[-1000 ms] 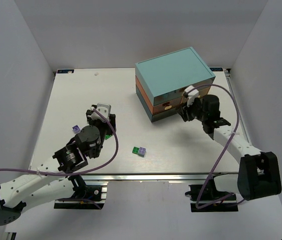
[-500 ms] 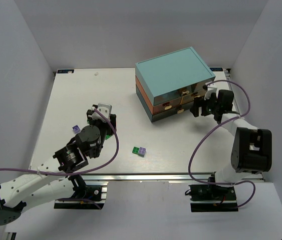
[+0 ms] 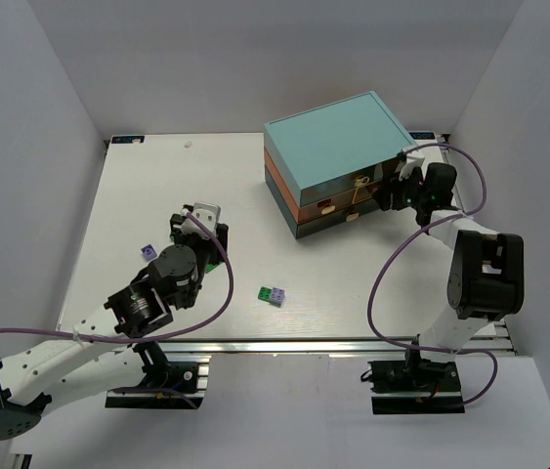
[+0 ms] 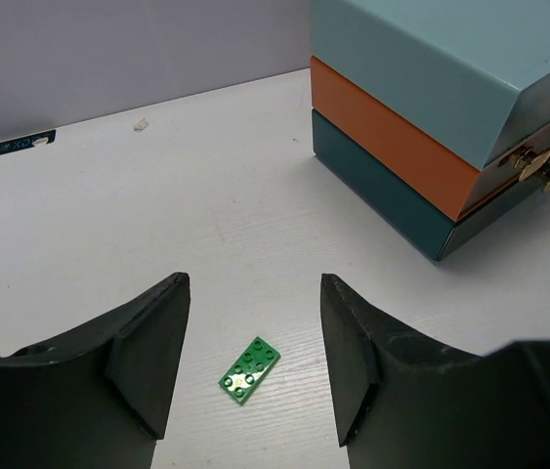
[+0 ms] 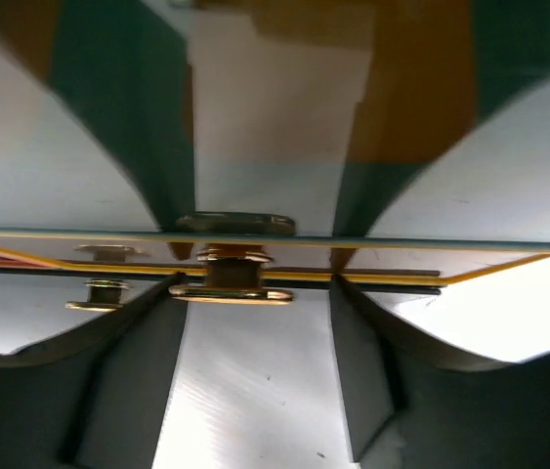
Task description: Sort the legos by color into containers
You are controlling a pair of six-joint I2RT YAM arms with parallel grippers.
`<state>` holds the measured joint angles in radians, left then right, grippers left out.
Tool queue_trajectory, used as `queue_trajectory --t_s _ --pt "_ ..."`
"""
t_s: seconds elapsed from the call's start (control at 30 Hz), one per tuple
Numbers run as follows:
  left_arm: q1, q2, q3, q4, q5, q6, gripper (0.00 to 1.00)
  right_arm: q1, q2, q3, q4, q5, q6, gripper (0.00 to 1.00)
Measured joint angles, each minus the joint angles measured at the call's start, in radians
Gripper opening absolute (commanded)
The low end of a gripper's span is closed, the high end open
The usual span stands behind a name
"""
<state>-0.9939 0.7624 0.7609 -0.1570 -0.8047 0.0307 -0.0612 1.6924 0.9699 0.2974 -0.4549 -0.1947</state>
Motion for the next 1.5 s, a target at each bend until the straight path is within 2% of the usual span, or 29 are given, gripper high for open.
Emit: queue_trajectory --t_s 0.03,0.07,0.2,0.27,0.47,0.73,0.83,0.93,0.97,1.07,1.13,1.33,1.4,1.43,1.47,1.5 --pt "0.0 0.001 0.0 0.0 0.0 0.0 0.66 0.0 0.0 -0.003 0.007 -0.004 0.002 0.55" --pt "0.0 0.003 0.0 0.0 0.0 0.002 0.66 0.0 0.0 -0.005 0.011 -0.01 0.004 0.45" --pt "0.0 0.01 0.0 0.0 0.0 0.006 0.66 0.002 0.0 -0.014 0.028 -0.031 -0.007 0.25" --pt "0.0 0.011 -0.001 0.0 0.0 0.007 0.66 0.002 0.0 -0.024 0.048 -0.034 -0.014 0.21" --pt "0.0 0.016 -0.001 0.0 0.0 0.007 0.66 -0.012 -0.045 -0.109 0.114 -0.04 -0.037 0.18" --pt "0.0 0.032 -0.001 0.0 0.001 0.006 0.66 -0.073 -0.19 -0.266 0.122 -0.074 -0.076 0.2" --pt "0.0 0.034 -0.001 -0.001 0.001 0.006 0.66 -0.095 -0.246 -0.317 0.117 -0.084 -0.089 0.24" --pt "0.0 0.035 -0.001 0.0 0.001 0.006 0.66 -0.112 -0.295 -0.354 0.104 -0.091 -0.103 0.48" --pt "0.0 0.037 -0.001 0.0 0.001 0.006 0.67 -0.116 -0.306 -0.36 0.097 -0.095 -0.109 0.63" --pt "0.0 0.046 -0.001 -0.001 0.0 0.006 0.7 -0.119 -0.322 -0.362 0.039 -0.125 -0.151 0.86" --pt "0.0 0.056 -0.001 -0.002 0.001 0.006 0.72 -0.116 -0.33 -0.356 -0.033 -0.15 -0.203 0.88" --pt "0.0 0.073 -0.001 -0.015 0.001 0.006 0.74 -0.108 -0.444 -0.346 -0.322 -0.212 -0.438 0.84" --pt "0.0 0.072 -0.001 -0.018 0.001 0.006 0.74 -0.105 -0.52 -0.346 -0.421 -0.253 -0.555 0.78" --pt "0.0 0.071 -0.001 -0.018 0.001 0.006 0.74 -0.101 -0.563 -0.349 -0.473 -0.277 -0.618 0.74" --pt "0.0 0.068 -0.001 -0.019 0.001 0.006 0.74 -0.095 -0.606 -0.355 -0.516 -0.308 -0.685 0.58" --pt "0.0 0.064 -0.001 -0.019 0.001 0.006 0.74 -0.084 -0.648 -0.364 -0.558 -0.34 -0.749 0.5"
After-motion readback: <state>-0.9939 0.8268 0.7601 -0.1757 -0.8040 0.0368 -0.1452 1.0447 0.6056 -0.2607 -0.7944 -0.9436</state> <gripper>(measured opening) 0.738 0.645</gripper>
